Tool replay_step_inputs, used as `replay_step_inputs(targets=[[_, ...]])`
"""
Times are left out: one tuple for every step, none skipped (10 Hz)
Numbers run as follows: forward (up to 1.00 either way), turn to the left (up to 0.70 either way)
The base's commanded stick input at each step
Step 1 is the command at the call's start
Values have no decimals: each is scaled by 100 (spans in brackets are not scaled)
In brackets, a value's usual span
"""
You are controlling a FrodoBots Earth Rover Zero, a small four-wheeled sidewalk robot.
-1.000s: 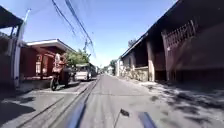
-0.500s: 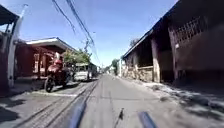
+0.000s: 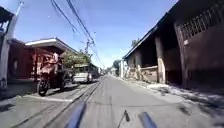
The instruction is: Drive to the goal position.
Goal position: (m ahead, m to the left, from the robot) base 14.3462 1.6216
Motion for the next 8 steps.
replay_step_inputs(targets=[[85,0],[85,0],[85,0],[100,0],[100,0],[100,0],[100,0],[100,0]])
